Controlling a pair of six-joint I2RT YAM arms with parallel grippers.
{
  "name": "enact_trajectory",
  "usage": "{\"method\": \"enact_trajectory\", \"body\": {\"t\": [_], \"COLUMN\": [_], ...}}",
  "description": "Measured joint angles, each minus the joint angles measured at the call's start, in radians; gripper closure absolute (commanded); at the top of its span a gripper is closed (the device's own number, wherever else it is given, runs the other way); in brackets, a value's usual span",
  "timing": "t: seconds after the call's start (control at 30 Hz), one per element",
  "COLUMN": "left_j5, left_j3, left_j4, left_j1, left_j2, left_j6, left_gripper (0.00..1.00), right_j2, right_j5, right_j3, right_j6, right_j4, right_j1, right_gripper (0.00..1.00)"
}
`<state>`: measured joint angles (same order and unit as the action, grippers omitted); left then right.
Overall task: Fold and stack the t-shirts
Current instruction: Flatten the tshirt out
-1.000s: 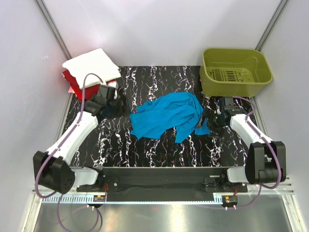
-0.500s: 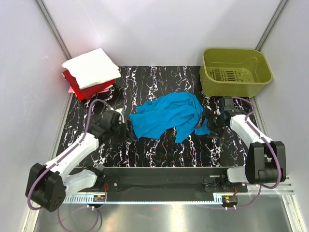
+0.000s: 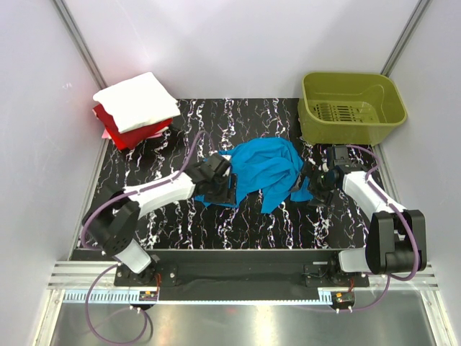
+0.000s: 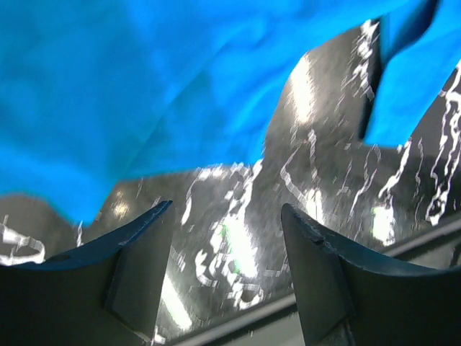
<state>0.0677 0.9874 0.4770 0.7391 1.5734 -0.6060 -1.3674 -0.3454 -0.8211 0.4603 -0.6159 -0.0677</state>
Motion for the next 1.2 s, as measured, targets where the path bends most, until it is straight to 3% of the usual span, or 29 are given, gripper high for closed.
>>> {"method": "enact_trajectory", "body": {"t": [0.47,0.8,1.07,1.2], "left_j5": [-0.124,-0.212,-0.253,-0.27], "left_j3": [0.15,0.203,0.257,0.277], "left_j4": [0.063,0.105,0.135,0.135], "left_j1": [0.068,0.125,0.142,0.143], "left_j2": [0.217,0.269,0.315,0.332], "left_j6": [0.078,0.117,0.14,0.154], "left_gripper": [0.31,0.32,0.6,0.96], "right_j2": [0.0,-0.002,-0.004,-0.006], "right_j5": [-0.014,-0.015,-0.016,-0.016], "right_j3": [0.003,0.003,0.003,0.003], "right_j6": [0.0,0.0,-0.001,-0.001], "right_j4": [0.008,0.014,0.018,0.018], "right_j1": [0.0,0.0,0.0,0.0], "right_gripper": [0.0,0.0,0.0,0.0]}}
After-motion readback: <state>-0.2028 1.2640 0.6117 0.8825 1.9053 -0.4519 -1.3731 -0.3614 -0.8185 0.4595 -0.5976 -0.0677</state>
